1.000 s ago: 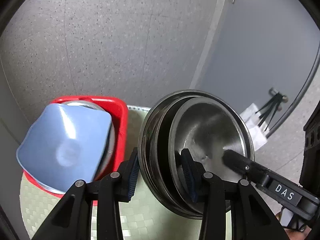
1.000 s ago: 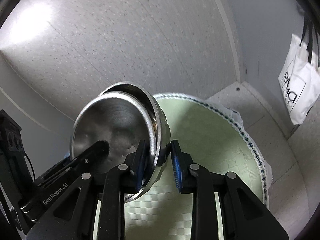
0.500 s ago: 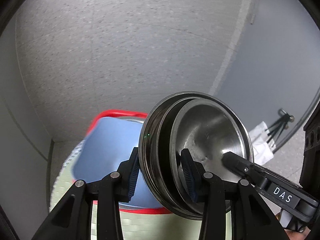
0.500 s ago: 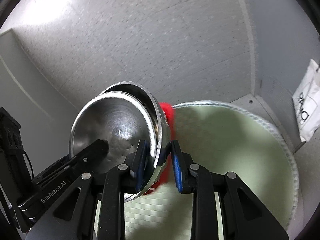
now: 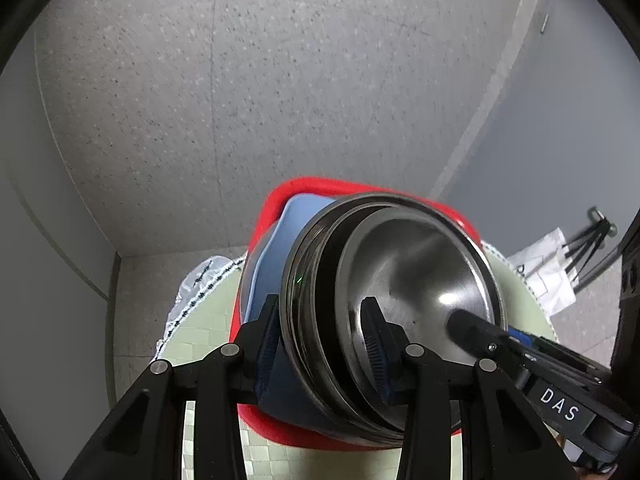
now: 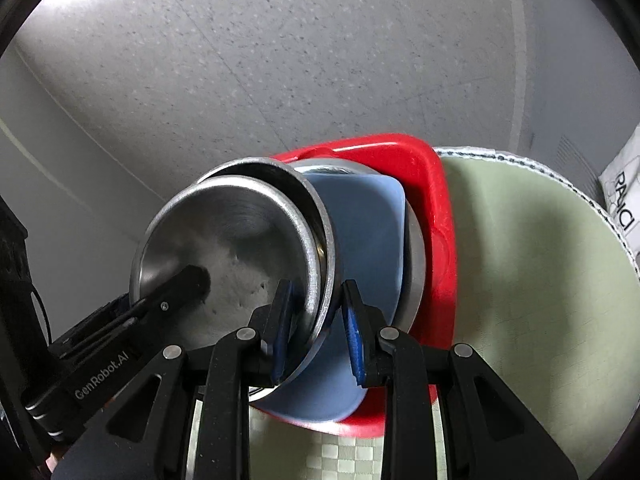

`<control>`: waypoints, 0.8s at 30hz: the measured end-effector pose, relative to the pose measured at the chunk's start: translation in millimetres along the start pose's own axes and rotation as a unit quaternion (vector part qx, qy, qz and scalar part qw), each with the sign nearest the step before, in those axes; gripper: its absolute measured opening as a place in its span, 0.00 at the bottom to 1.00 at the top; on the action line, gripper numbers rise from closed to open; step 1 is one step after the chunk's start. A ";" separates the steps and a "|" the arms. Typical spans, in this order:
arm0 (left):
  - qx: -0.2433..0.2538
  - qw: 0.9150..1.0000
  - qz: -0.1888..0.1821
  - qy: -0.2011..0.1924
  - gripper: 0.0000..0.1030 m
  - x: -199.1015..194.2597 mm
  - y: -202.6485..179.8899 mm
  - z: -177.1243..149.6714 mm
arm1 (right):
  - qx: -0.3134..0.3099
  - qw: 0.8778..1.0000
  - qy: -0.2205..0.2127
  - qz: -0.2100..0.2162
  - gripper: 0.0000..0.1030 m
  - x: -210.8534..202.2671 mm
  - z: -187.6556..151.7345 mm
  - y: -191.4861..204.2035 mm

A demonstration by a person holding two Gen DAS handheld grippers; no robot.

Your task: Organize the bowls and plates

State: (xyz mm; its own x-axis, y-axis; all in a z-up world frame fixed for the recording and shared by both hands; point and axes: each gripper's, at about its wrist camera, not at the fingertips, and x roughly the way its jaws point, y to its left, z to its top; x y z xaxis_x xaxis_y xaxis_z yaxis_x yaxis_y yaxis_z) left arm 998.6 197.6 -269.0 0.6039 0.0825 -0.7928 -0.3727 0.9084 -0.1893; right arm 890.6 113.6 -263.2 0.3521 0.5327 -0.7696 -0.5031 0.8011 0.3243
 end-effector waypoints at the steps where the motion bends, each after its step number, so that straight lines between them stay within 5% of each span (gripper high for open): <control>1: 0.001 1.000 -0.002 0.002 0.36 7.9 -3.1 8.7 | 0.001 1.000 0.000 -0.004 0.24 -0.5 -0.8 -2.0; 10: 0.010 1.000 -0.023 0.014 0.40 34.1 1.0 30.1 | 0.012 0.999 -0.017 -0.032 0.30 4.2 -8.3 -1.1; 14: -0.005 1.000 -0.018 0.007 0.48 27.3 2.4 28.3 | 0.016 0.999 -0.028 -0.032 0.43 0.8 -9.5 5.9; 17: -0.016 0.999 -0.030 -0.001 0.54 11.8 9.8 25.1 | 0.016 0.998 -0.045 -0.038 0.57 -12.2 -14.4 8.7; 19: -0.013 1.000 -0.010 -0.015 0.68 -3.9 11.8 18.2 | 0.016 0.997 -0.055 -0.042 0.62 -24.3 -20.3 10.7; 24: 0.008 0.999 -0.004 -0.051 0.72 -58.1 1.9 -13.7 | 0.013 0.996 -0.082 -0.042 0.70 -65.8 -46.3 17.9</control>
State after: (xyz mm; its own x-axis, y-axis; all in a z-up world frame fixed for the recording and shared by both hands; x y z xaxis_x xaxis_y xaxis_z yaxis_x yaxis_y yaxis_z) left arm 953.1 188.9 -231.3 0.6754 0.1162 -0.7282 -0.3569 0.9157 -0.1849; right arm 821.8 80.2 -232.2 0.5174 0.4992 -0.6950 -0.4463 0.8504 0.2786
